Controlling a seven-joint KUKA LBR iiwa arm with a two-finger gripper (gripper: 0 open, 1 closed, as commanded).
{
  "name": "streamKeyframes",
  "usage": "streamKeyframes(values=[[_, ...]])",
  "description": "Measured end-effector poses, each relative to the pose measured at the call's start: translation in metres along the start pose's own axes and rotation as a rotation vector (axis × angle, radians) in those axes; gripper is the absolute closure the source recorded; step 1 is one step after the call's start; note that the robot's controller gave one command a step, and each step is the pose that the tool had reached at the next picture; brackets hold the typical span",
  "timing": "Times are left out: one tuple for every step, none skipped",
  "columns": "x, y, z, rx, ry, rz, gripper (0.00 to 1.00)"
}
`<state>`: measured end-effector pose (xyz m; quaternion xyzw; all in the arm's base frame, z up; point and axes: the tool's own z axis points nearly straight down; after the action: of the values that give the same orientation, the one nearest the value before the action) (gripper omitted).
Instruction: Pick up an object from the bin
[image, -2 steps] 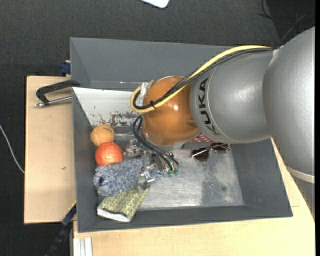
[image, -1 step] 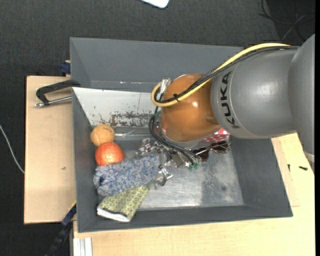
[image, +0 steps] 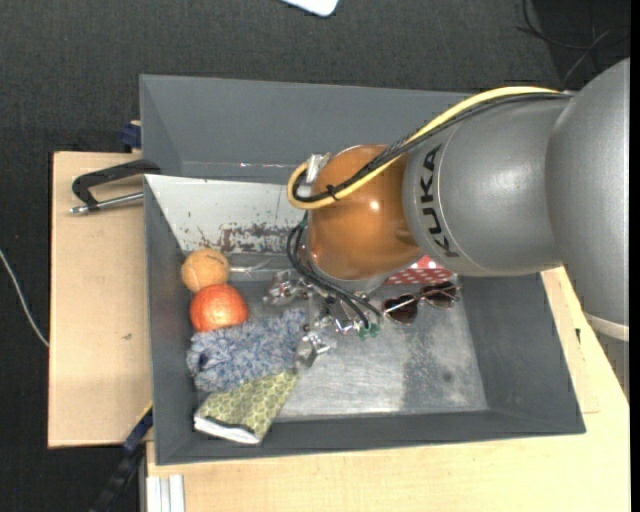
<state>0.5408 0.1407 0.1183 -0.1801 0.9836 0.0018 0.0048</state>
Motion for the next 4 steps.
streamKeyframes(values=[[-0.015,-0.022,0.047,0.0,0.002,-0.267,0.0],[0.001,-0.009,0.043,0.006,0.0,-0.212,1.0],[0.001,-0.009,0.043,0.006,0.0,-0.212,1.0],[0.002,-0.009,0.042,0.006,0.002,-0.212,1.0]])
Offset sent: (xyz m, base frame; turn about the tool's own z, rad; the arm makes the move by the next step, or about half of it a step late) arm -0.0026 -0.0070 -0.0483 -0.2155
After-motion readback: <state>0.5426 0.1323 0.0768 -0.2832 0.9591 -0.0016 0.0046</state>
